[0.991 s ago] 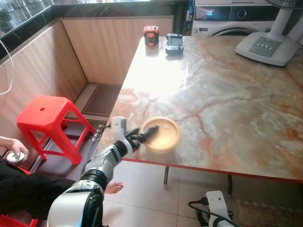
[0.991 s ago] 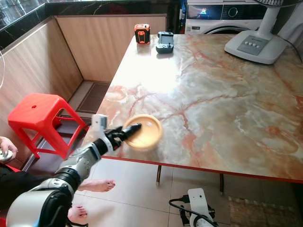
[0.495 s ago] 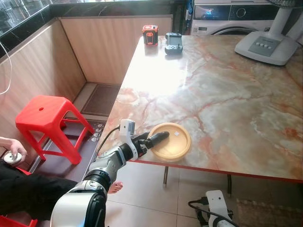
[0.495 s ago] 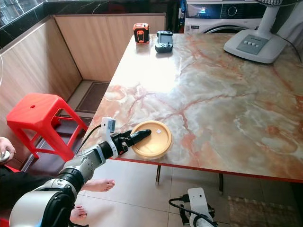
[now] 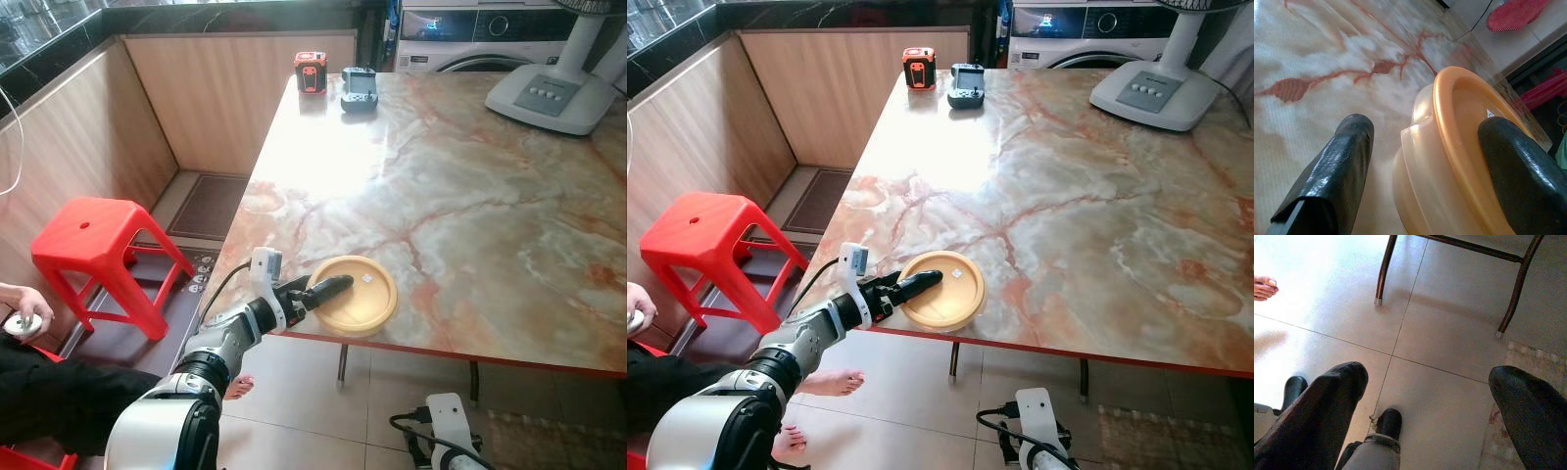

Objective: Restocking fridge

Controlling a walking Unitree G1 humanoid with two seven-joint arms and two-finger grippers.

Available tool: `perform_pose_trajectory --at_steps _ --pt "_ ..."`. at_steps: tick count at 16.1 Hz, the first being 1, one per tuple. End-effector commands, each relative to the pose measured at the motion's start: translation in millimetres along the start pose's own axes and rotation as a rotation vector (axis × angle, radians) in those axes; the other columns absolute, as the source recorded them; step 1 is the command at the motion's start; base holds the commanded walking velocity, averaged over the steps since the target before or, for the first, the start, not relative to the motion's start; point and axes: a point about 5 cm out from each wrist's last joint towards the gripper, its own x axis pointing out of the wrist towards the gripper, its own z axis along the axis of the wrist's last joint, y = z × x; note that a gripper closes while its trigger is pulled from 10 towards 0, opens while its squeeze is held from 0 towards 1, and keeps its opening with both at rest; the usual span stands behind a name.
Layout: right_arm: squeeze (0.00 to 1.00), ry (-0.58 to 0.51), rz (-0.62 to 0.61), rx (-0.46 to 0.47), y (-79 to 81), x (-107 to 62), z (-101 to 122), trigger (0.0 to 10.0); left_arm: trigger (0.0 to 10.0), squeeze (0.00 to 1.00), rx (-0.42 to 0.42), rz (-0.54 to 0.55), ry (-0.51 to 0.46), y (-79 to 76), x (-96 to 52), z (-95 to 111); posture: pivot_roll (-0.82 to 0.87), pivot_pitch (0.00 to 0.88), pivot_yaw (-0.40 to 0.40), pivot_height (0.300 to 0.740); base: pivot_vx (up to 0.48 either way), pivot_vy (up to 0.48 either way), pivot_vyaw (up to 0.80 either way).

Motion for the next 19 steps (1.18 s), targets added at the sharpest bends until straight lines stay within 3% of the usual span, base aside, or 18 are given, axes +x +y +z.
perform_pose_trajectory --at_steps 1,10,19 --pt "0.00 0.003 0.009 0.012 3.5 -0.8 -3.5 10.0 10.0 0.00 0.013 0.003 0.022 0.3 0.7 1.2 -0.11 0.051 0.062 0.740 0.000 0.000 0.00" --pt "0.00 -0.003 0.016 0.015 3.7 -0.8 -3.0 10.0 10.0 0.00 0.004 -0.058 -0.017 -3.0 2.0 9.8 -0.11 0.050 0.061 0.740 0.000 0.000 0.00" --pt "0.00 -0.002 0.013 0.009 3.7 -0.9 -3.5 10.0 10.0 0.00 0.026 -0.052 0.061 -5.2 5.4 -0.8 -0.11 0.043 0.062 0.740 0.000 0.000 0.00"
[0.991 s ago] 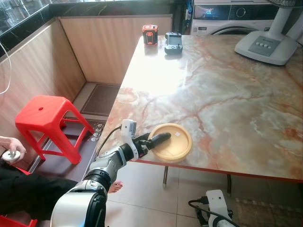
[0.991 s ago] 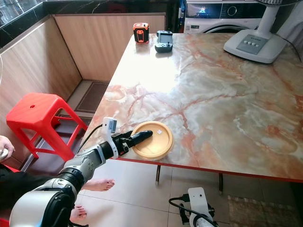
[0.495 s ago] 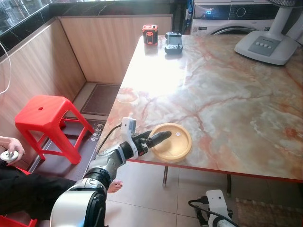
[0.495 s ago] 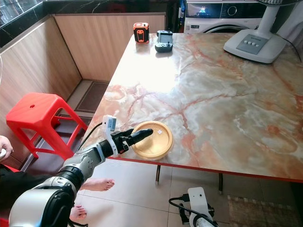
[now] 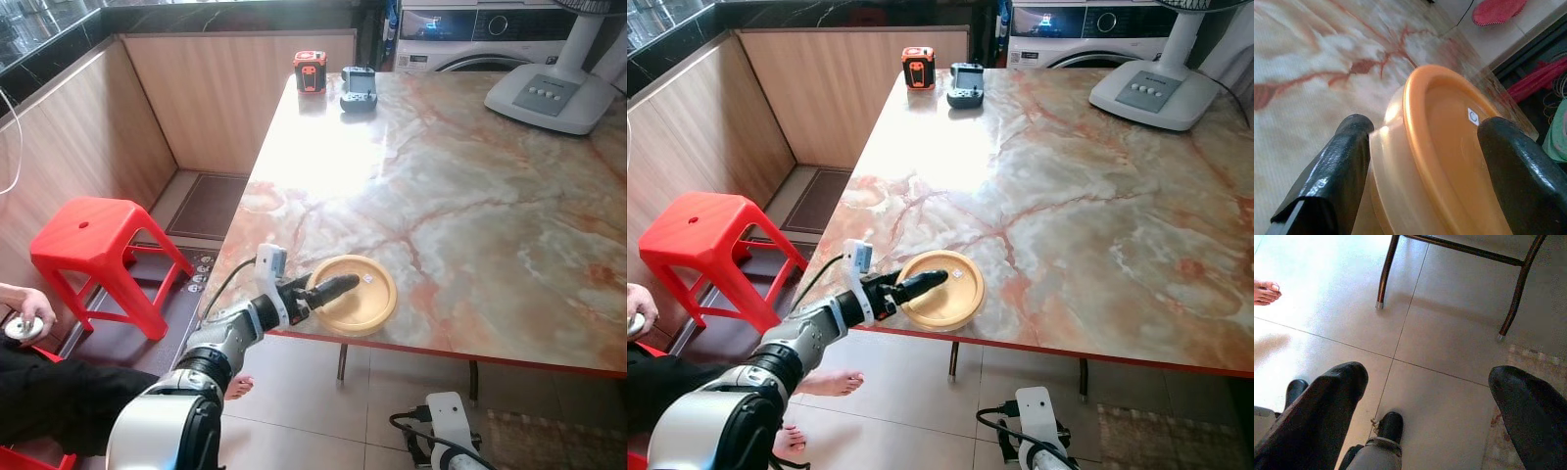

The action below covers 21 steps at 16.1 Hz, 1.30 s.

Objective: Restocking fridge

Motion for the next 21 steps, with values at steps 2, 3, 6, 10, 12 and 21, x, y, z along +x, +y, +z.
perform_pose_trajectory --at_steps 2,3,6,10,12,21 --pt "0.00 0.014 0.006 0.001 3.1 -1.0 -5.1 10.0 10.0 0.00 0.019 0.009 0.046 -0.2 2.5 0.3 -0.11 0.043 0.061 0.740 0.000 0.000 0.00" --pt "0.00 0.015 0.004 -0.002 3.0 -1.0 -5.1 10.0 10.0 0.00 0.019 0.015 0.049 0.1 3.0 0.9 -0.11 0.043 0.061 0.740 0.000 0.000 0.00" --pt "0.00 0.016 0.003 -0.005 2.9 -1.0 -5.1 10.0 1.8 0.00 0.007 0.032 0.050 0.8 3.7 1.3 -0.11 0.043 0.061 0.740 0.000 0.000 0.00" --pt "0.00 0.021 0.004 -0.012 3.1 -0.9 -5.4 10.0 0.0 0.00 0.008 0.037 0.057 1.3 3.6 1.3 -0.11 0.052 0.062 0.740 0.000 0.000 0.00" --pt "0.00 0.024 0.006 -0.021 3.4 -0.8 -5.2 10.0 0.0 0.00 0.005 0.037 0.062 1.7 2.8 0.4 -0.12 0.054 0.063 0.740 0.000 0.000 0.00" --pt "0.00 0.028 0.004 -0.036 2.3 -0.6 -4.9 10.0 0.0 0.00 -0.162 0.033 -0.228 6.6 -3.0 29.3 -0.11 0.052 0.059 0.740 0.000 0.000 0.00"
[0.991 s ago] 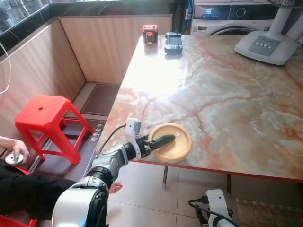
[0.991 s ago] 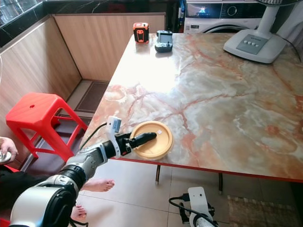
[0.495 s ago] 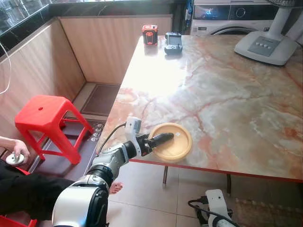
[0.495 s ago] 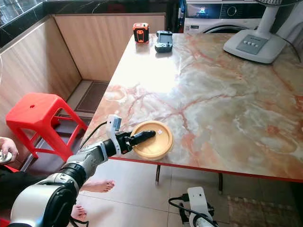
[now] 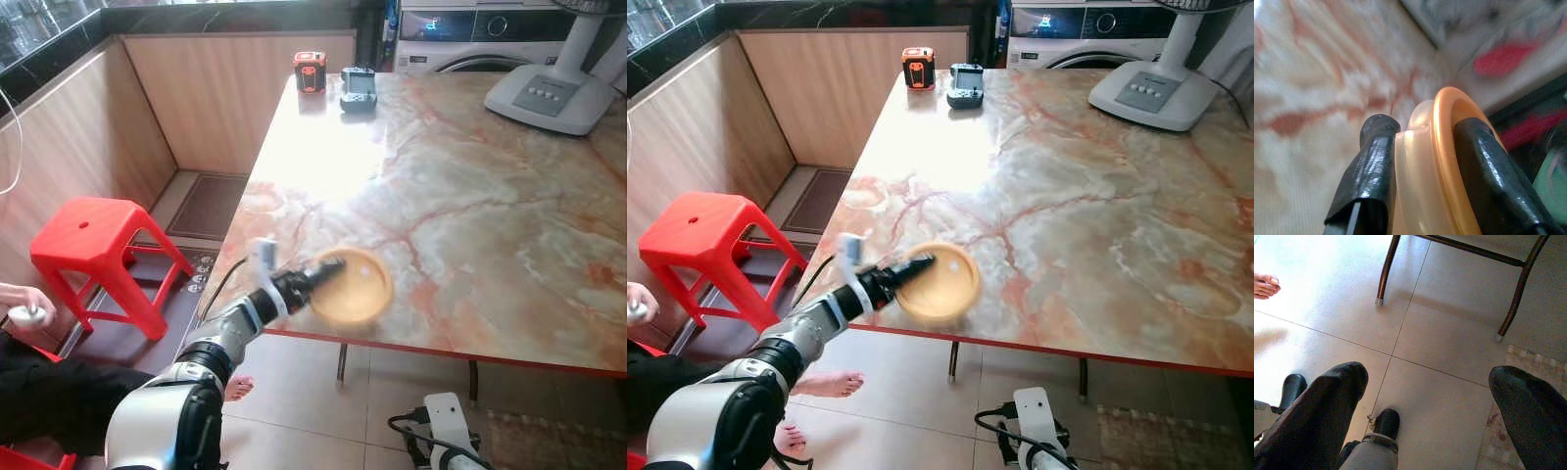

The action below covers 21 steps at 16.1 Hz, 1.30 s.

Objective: Restocking fridge

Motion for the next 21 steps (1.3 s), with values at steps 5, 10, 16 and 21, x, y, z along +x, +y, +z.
perform_pose_trajectory --at_steps 5,10,16,21 --pt "0.00 0.014 0.000 0.000 1.3 -0.7 -3.8 10.0 4.5 0.00 -0.059 -0.098 -0.191 -11.1 7.0 32.1 -0.11 0.047 0.062 0.740 0.000 0.000 0.00" --pt "0.00 0.010 -0.015 0.031 1.6 -1.1 -5.0 10.0 10.0 0.00 0.116 0.100 -0.283 -11.3 12.0 42.6 -0.11 0.029 0.073 0.740 0.000 0.000 0.00" --pt "0.00 0.000 -0.023 0.035 2.8 -1.6 -5.9 10.0 10.0 0.00 0.235 0.295 -0.444 -11.6 8.2 71.8 -0.11 0.004 0.083 0.740 0.000 0.000 0.00" --pt "0.00 -0.001 -0.032 0.058 3.9 -2.3 -8.1 10.0 10.0 0.00 0.259 0.478 -0.486 0.1 -2.9 61.7 -0.12 0.000 0.087 0.740 0.000 0.000 0.00"
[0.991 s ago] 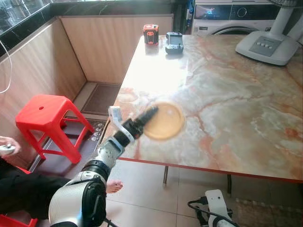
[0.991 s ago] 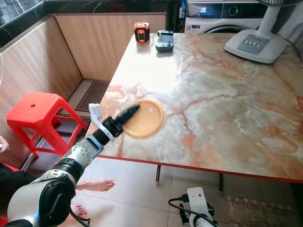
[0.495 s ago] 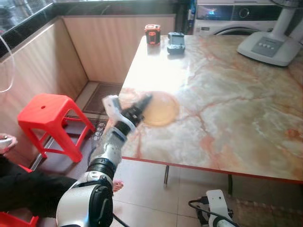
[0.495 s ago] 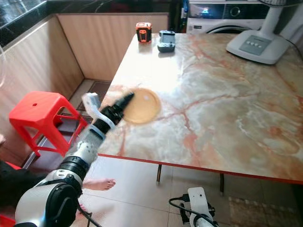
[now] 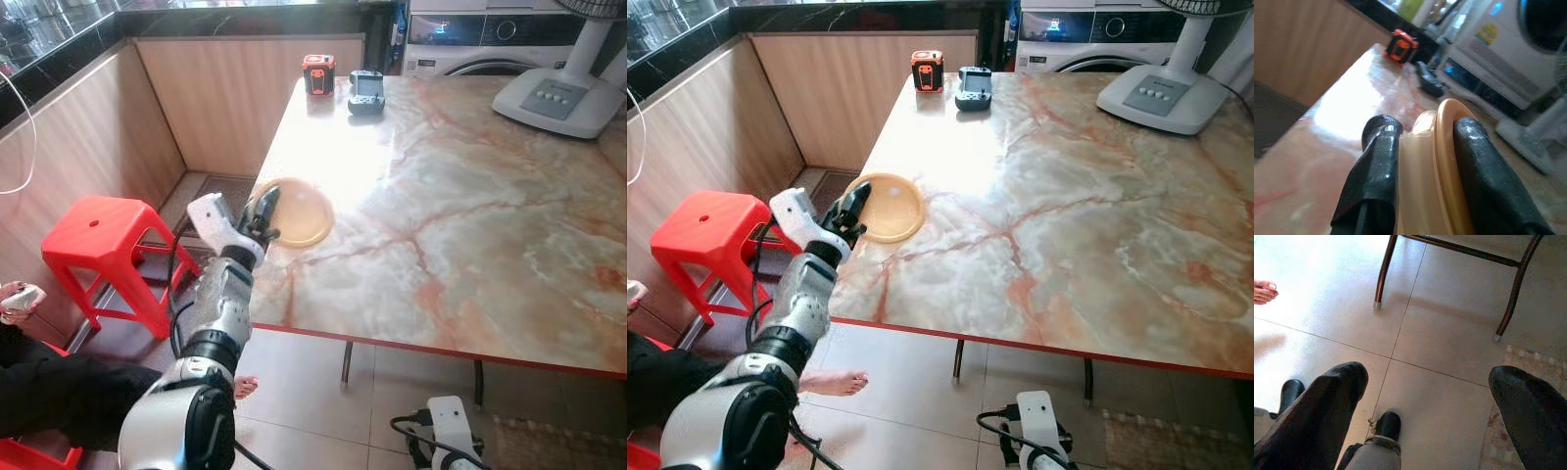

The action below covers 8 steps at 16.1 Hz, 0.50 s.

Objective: Restocking fridge

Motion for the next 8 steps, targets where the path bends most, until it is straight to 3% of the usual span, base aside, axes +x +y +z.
perform_pose_trajectory --at_steps 1,2,8 --pt "0.00 0.004 0.000 0.031 3.7 -1.2 -4.3 10.0 10.0 0.00 0.073 0.032 -0.017 4.7 -1.6 3.3 -0.12 0.000 0.087 0.740 0.000 0.000 0.00" --pt "0.00 -0.001 -0.005 0.065 3.9 -1.5 -4.9 10.0 10.0 0.00 0.153 0.025 -0.011 2.9 -0.3 4.9 -0.11 0.000 0.087 0.740 0.000 0.000 0.00" --pt "0.00 -0.013 -0.007 0.110 6.2 -1.4 -3.7 10.0 10.0 0.00 0.177 0.035 -0.010 -1.3 0.6 2.0 -0.11 0.000 0.097 0.740 0.000 0.000 0.00"
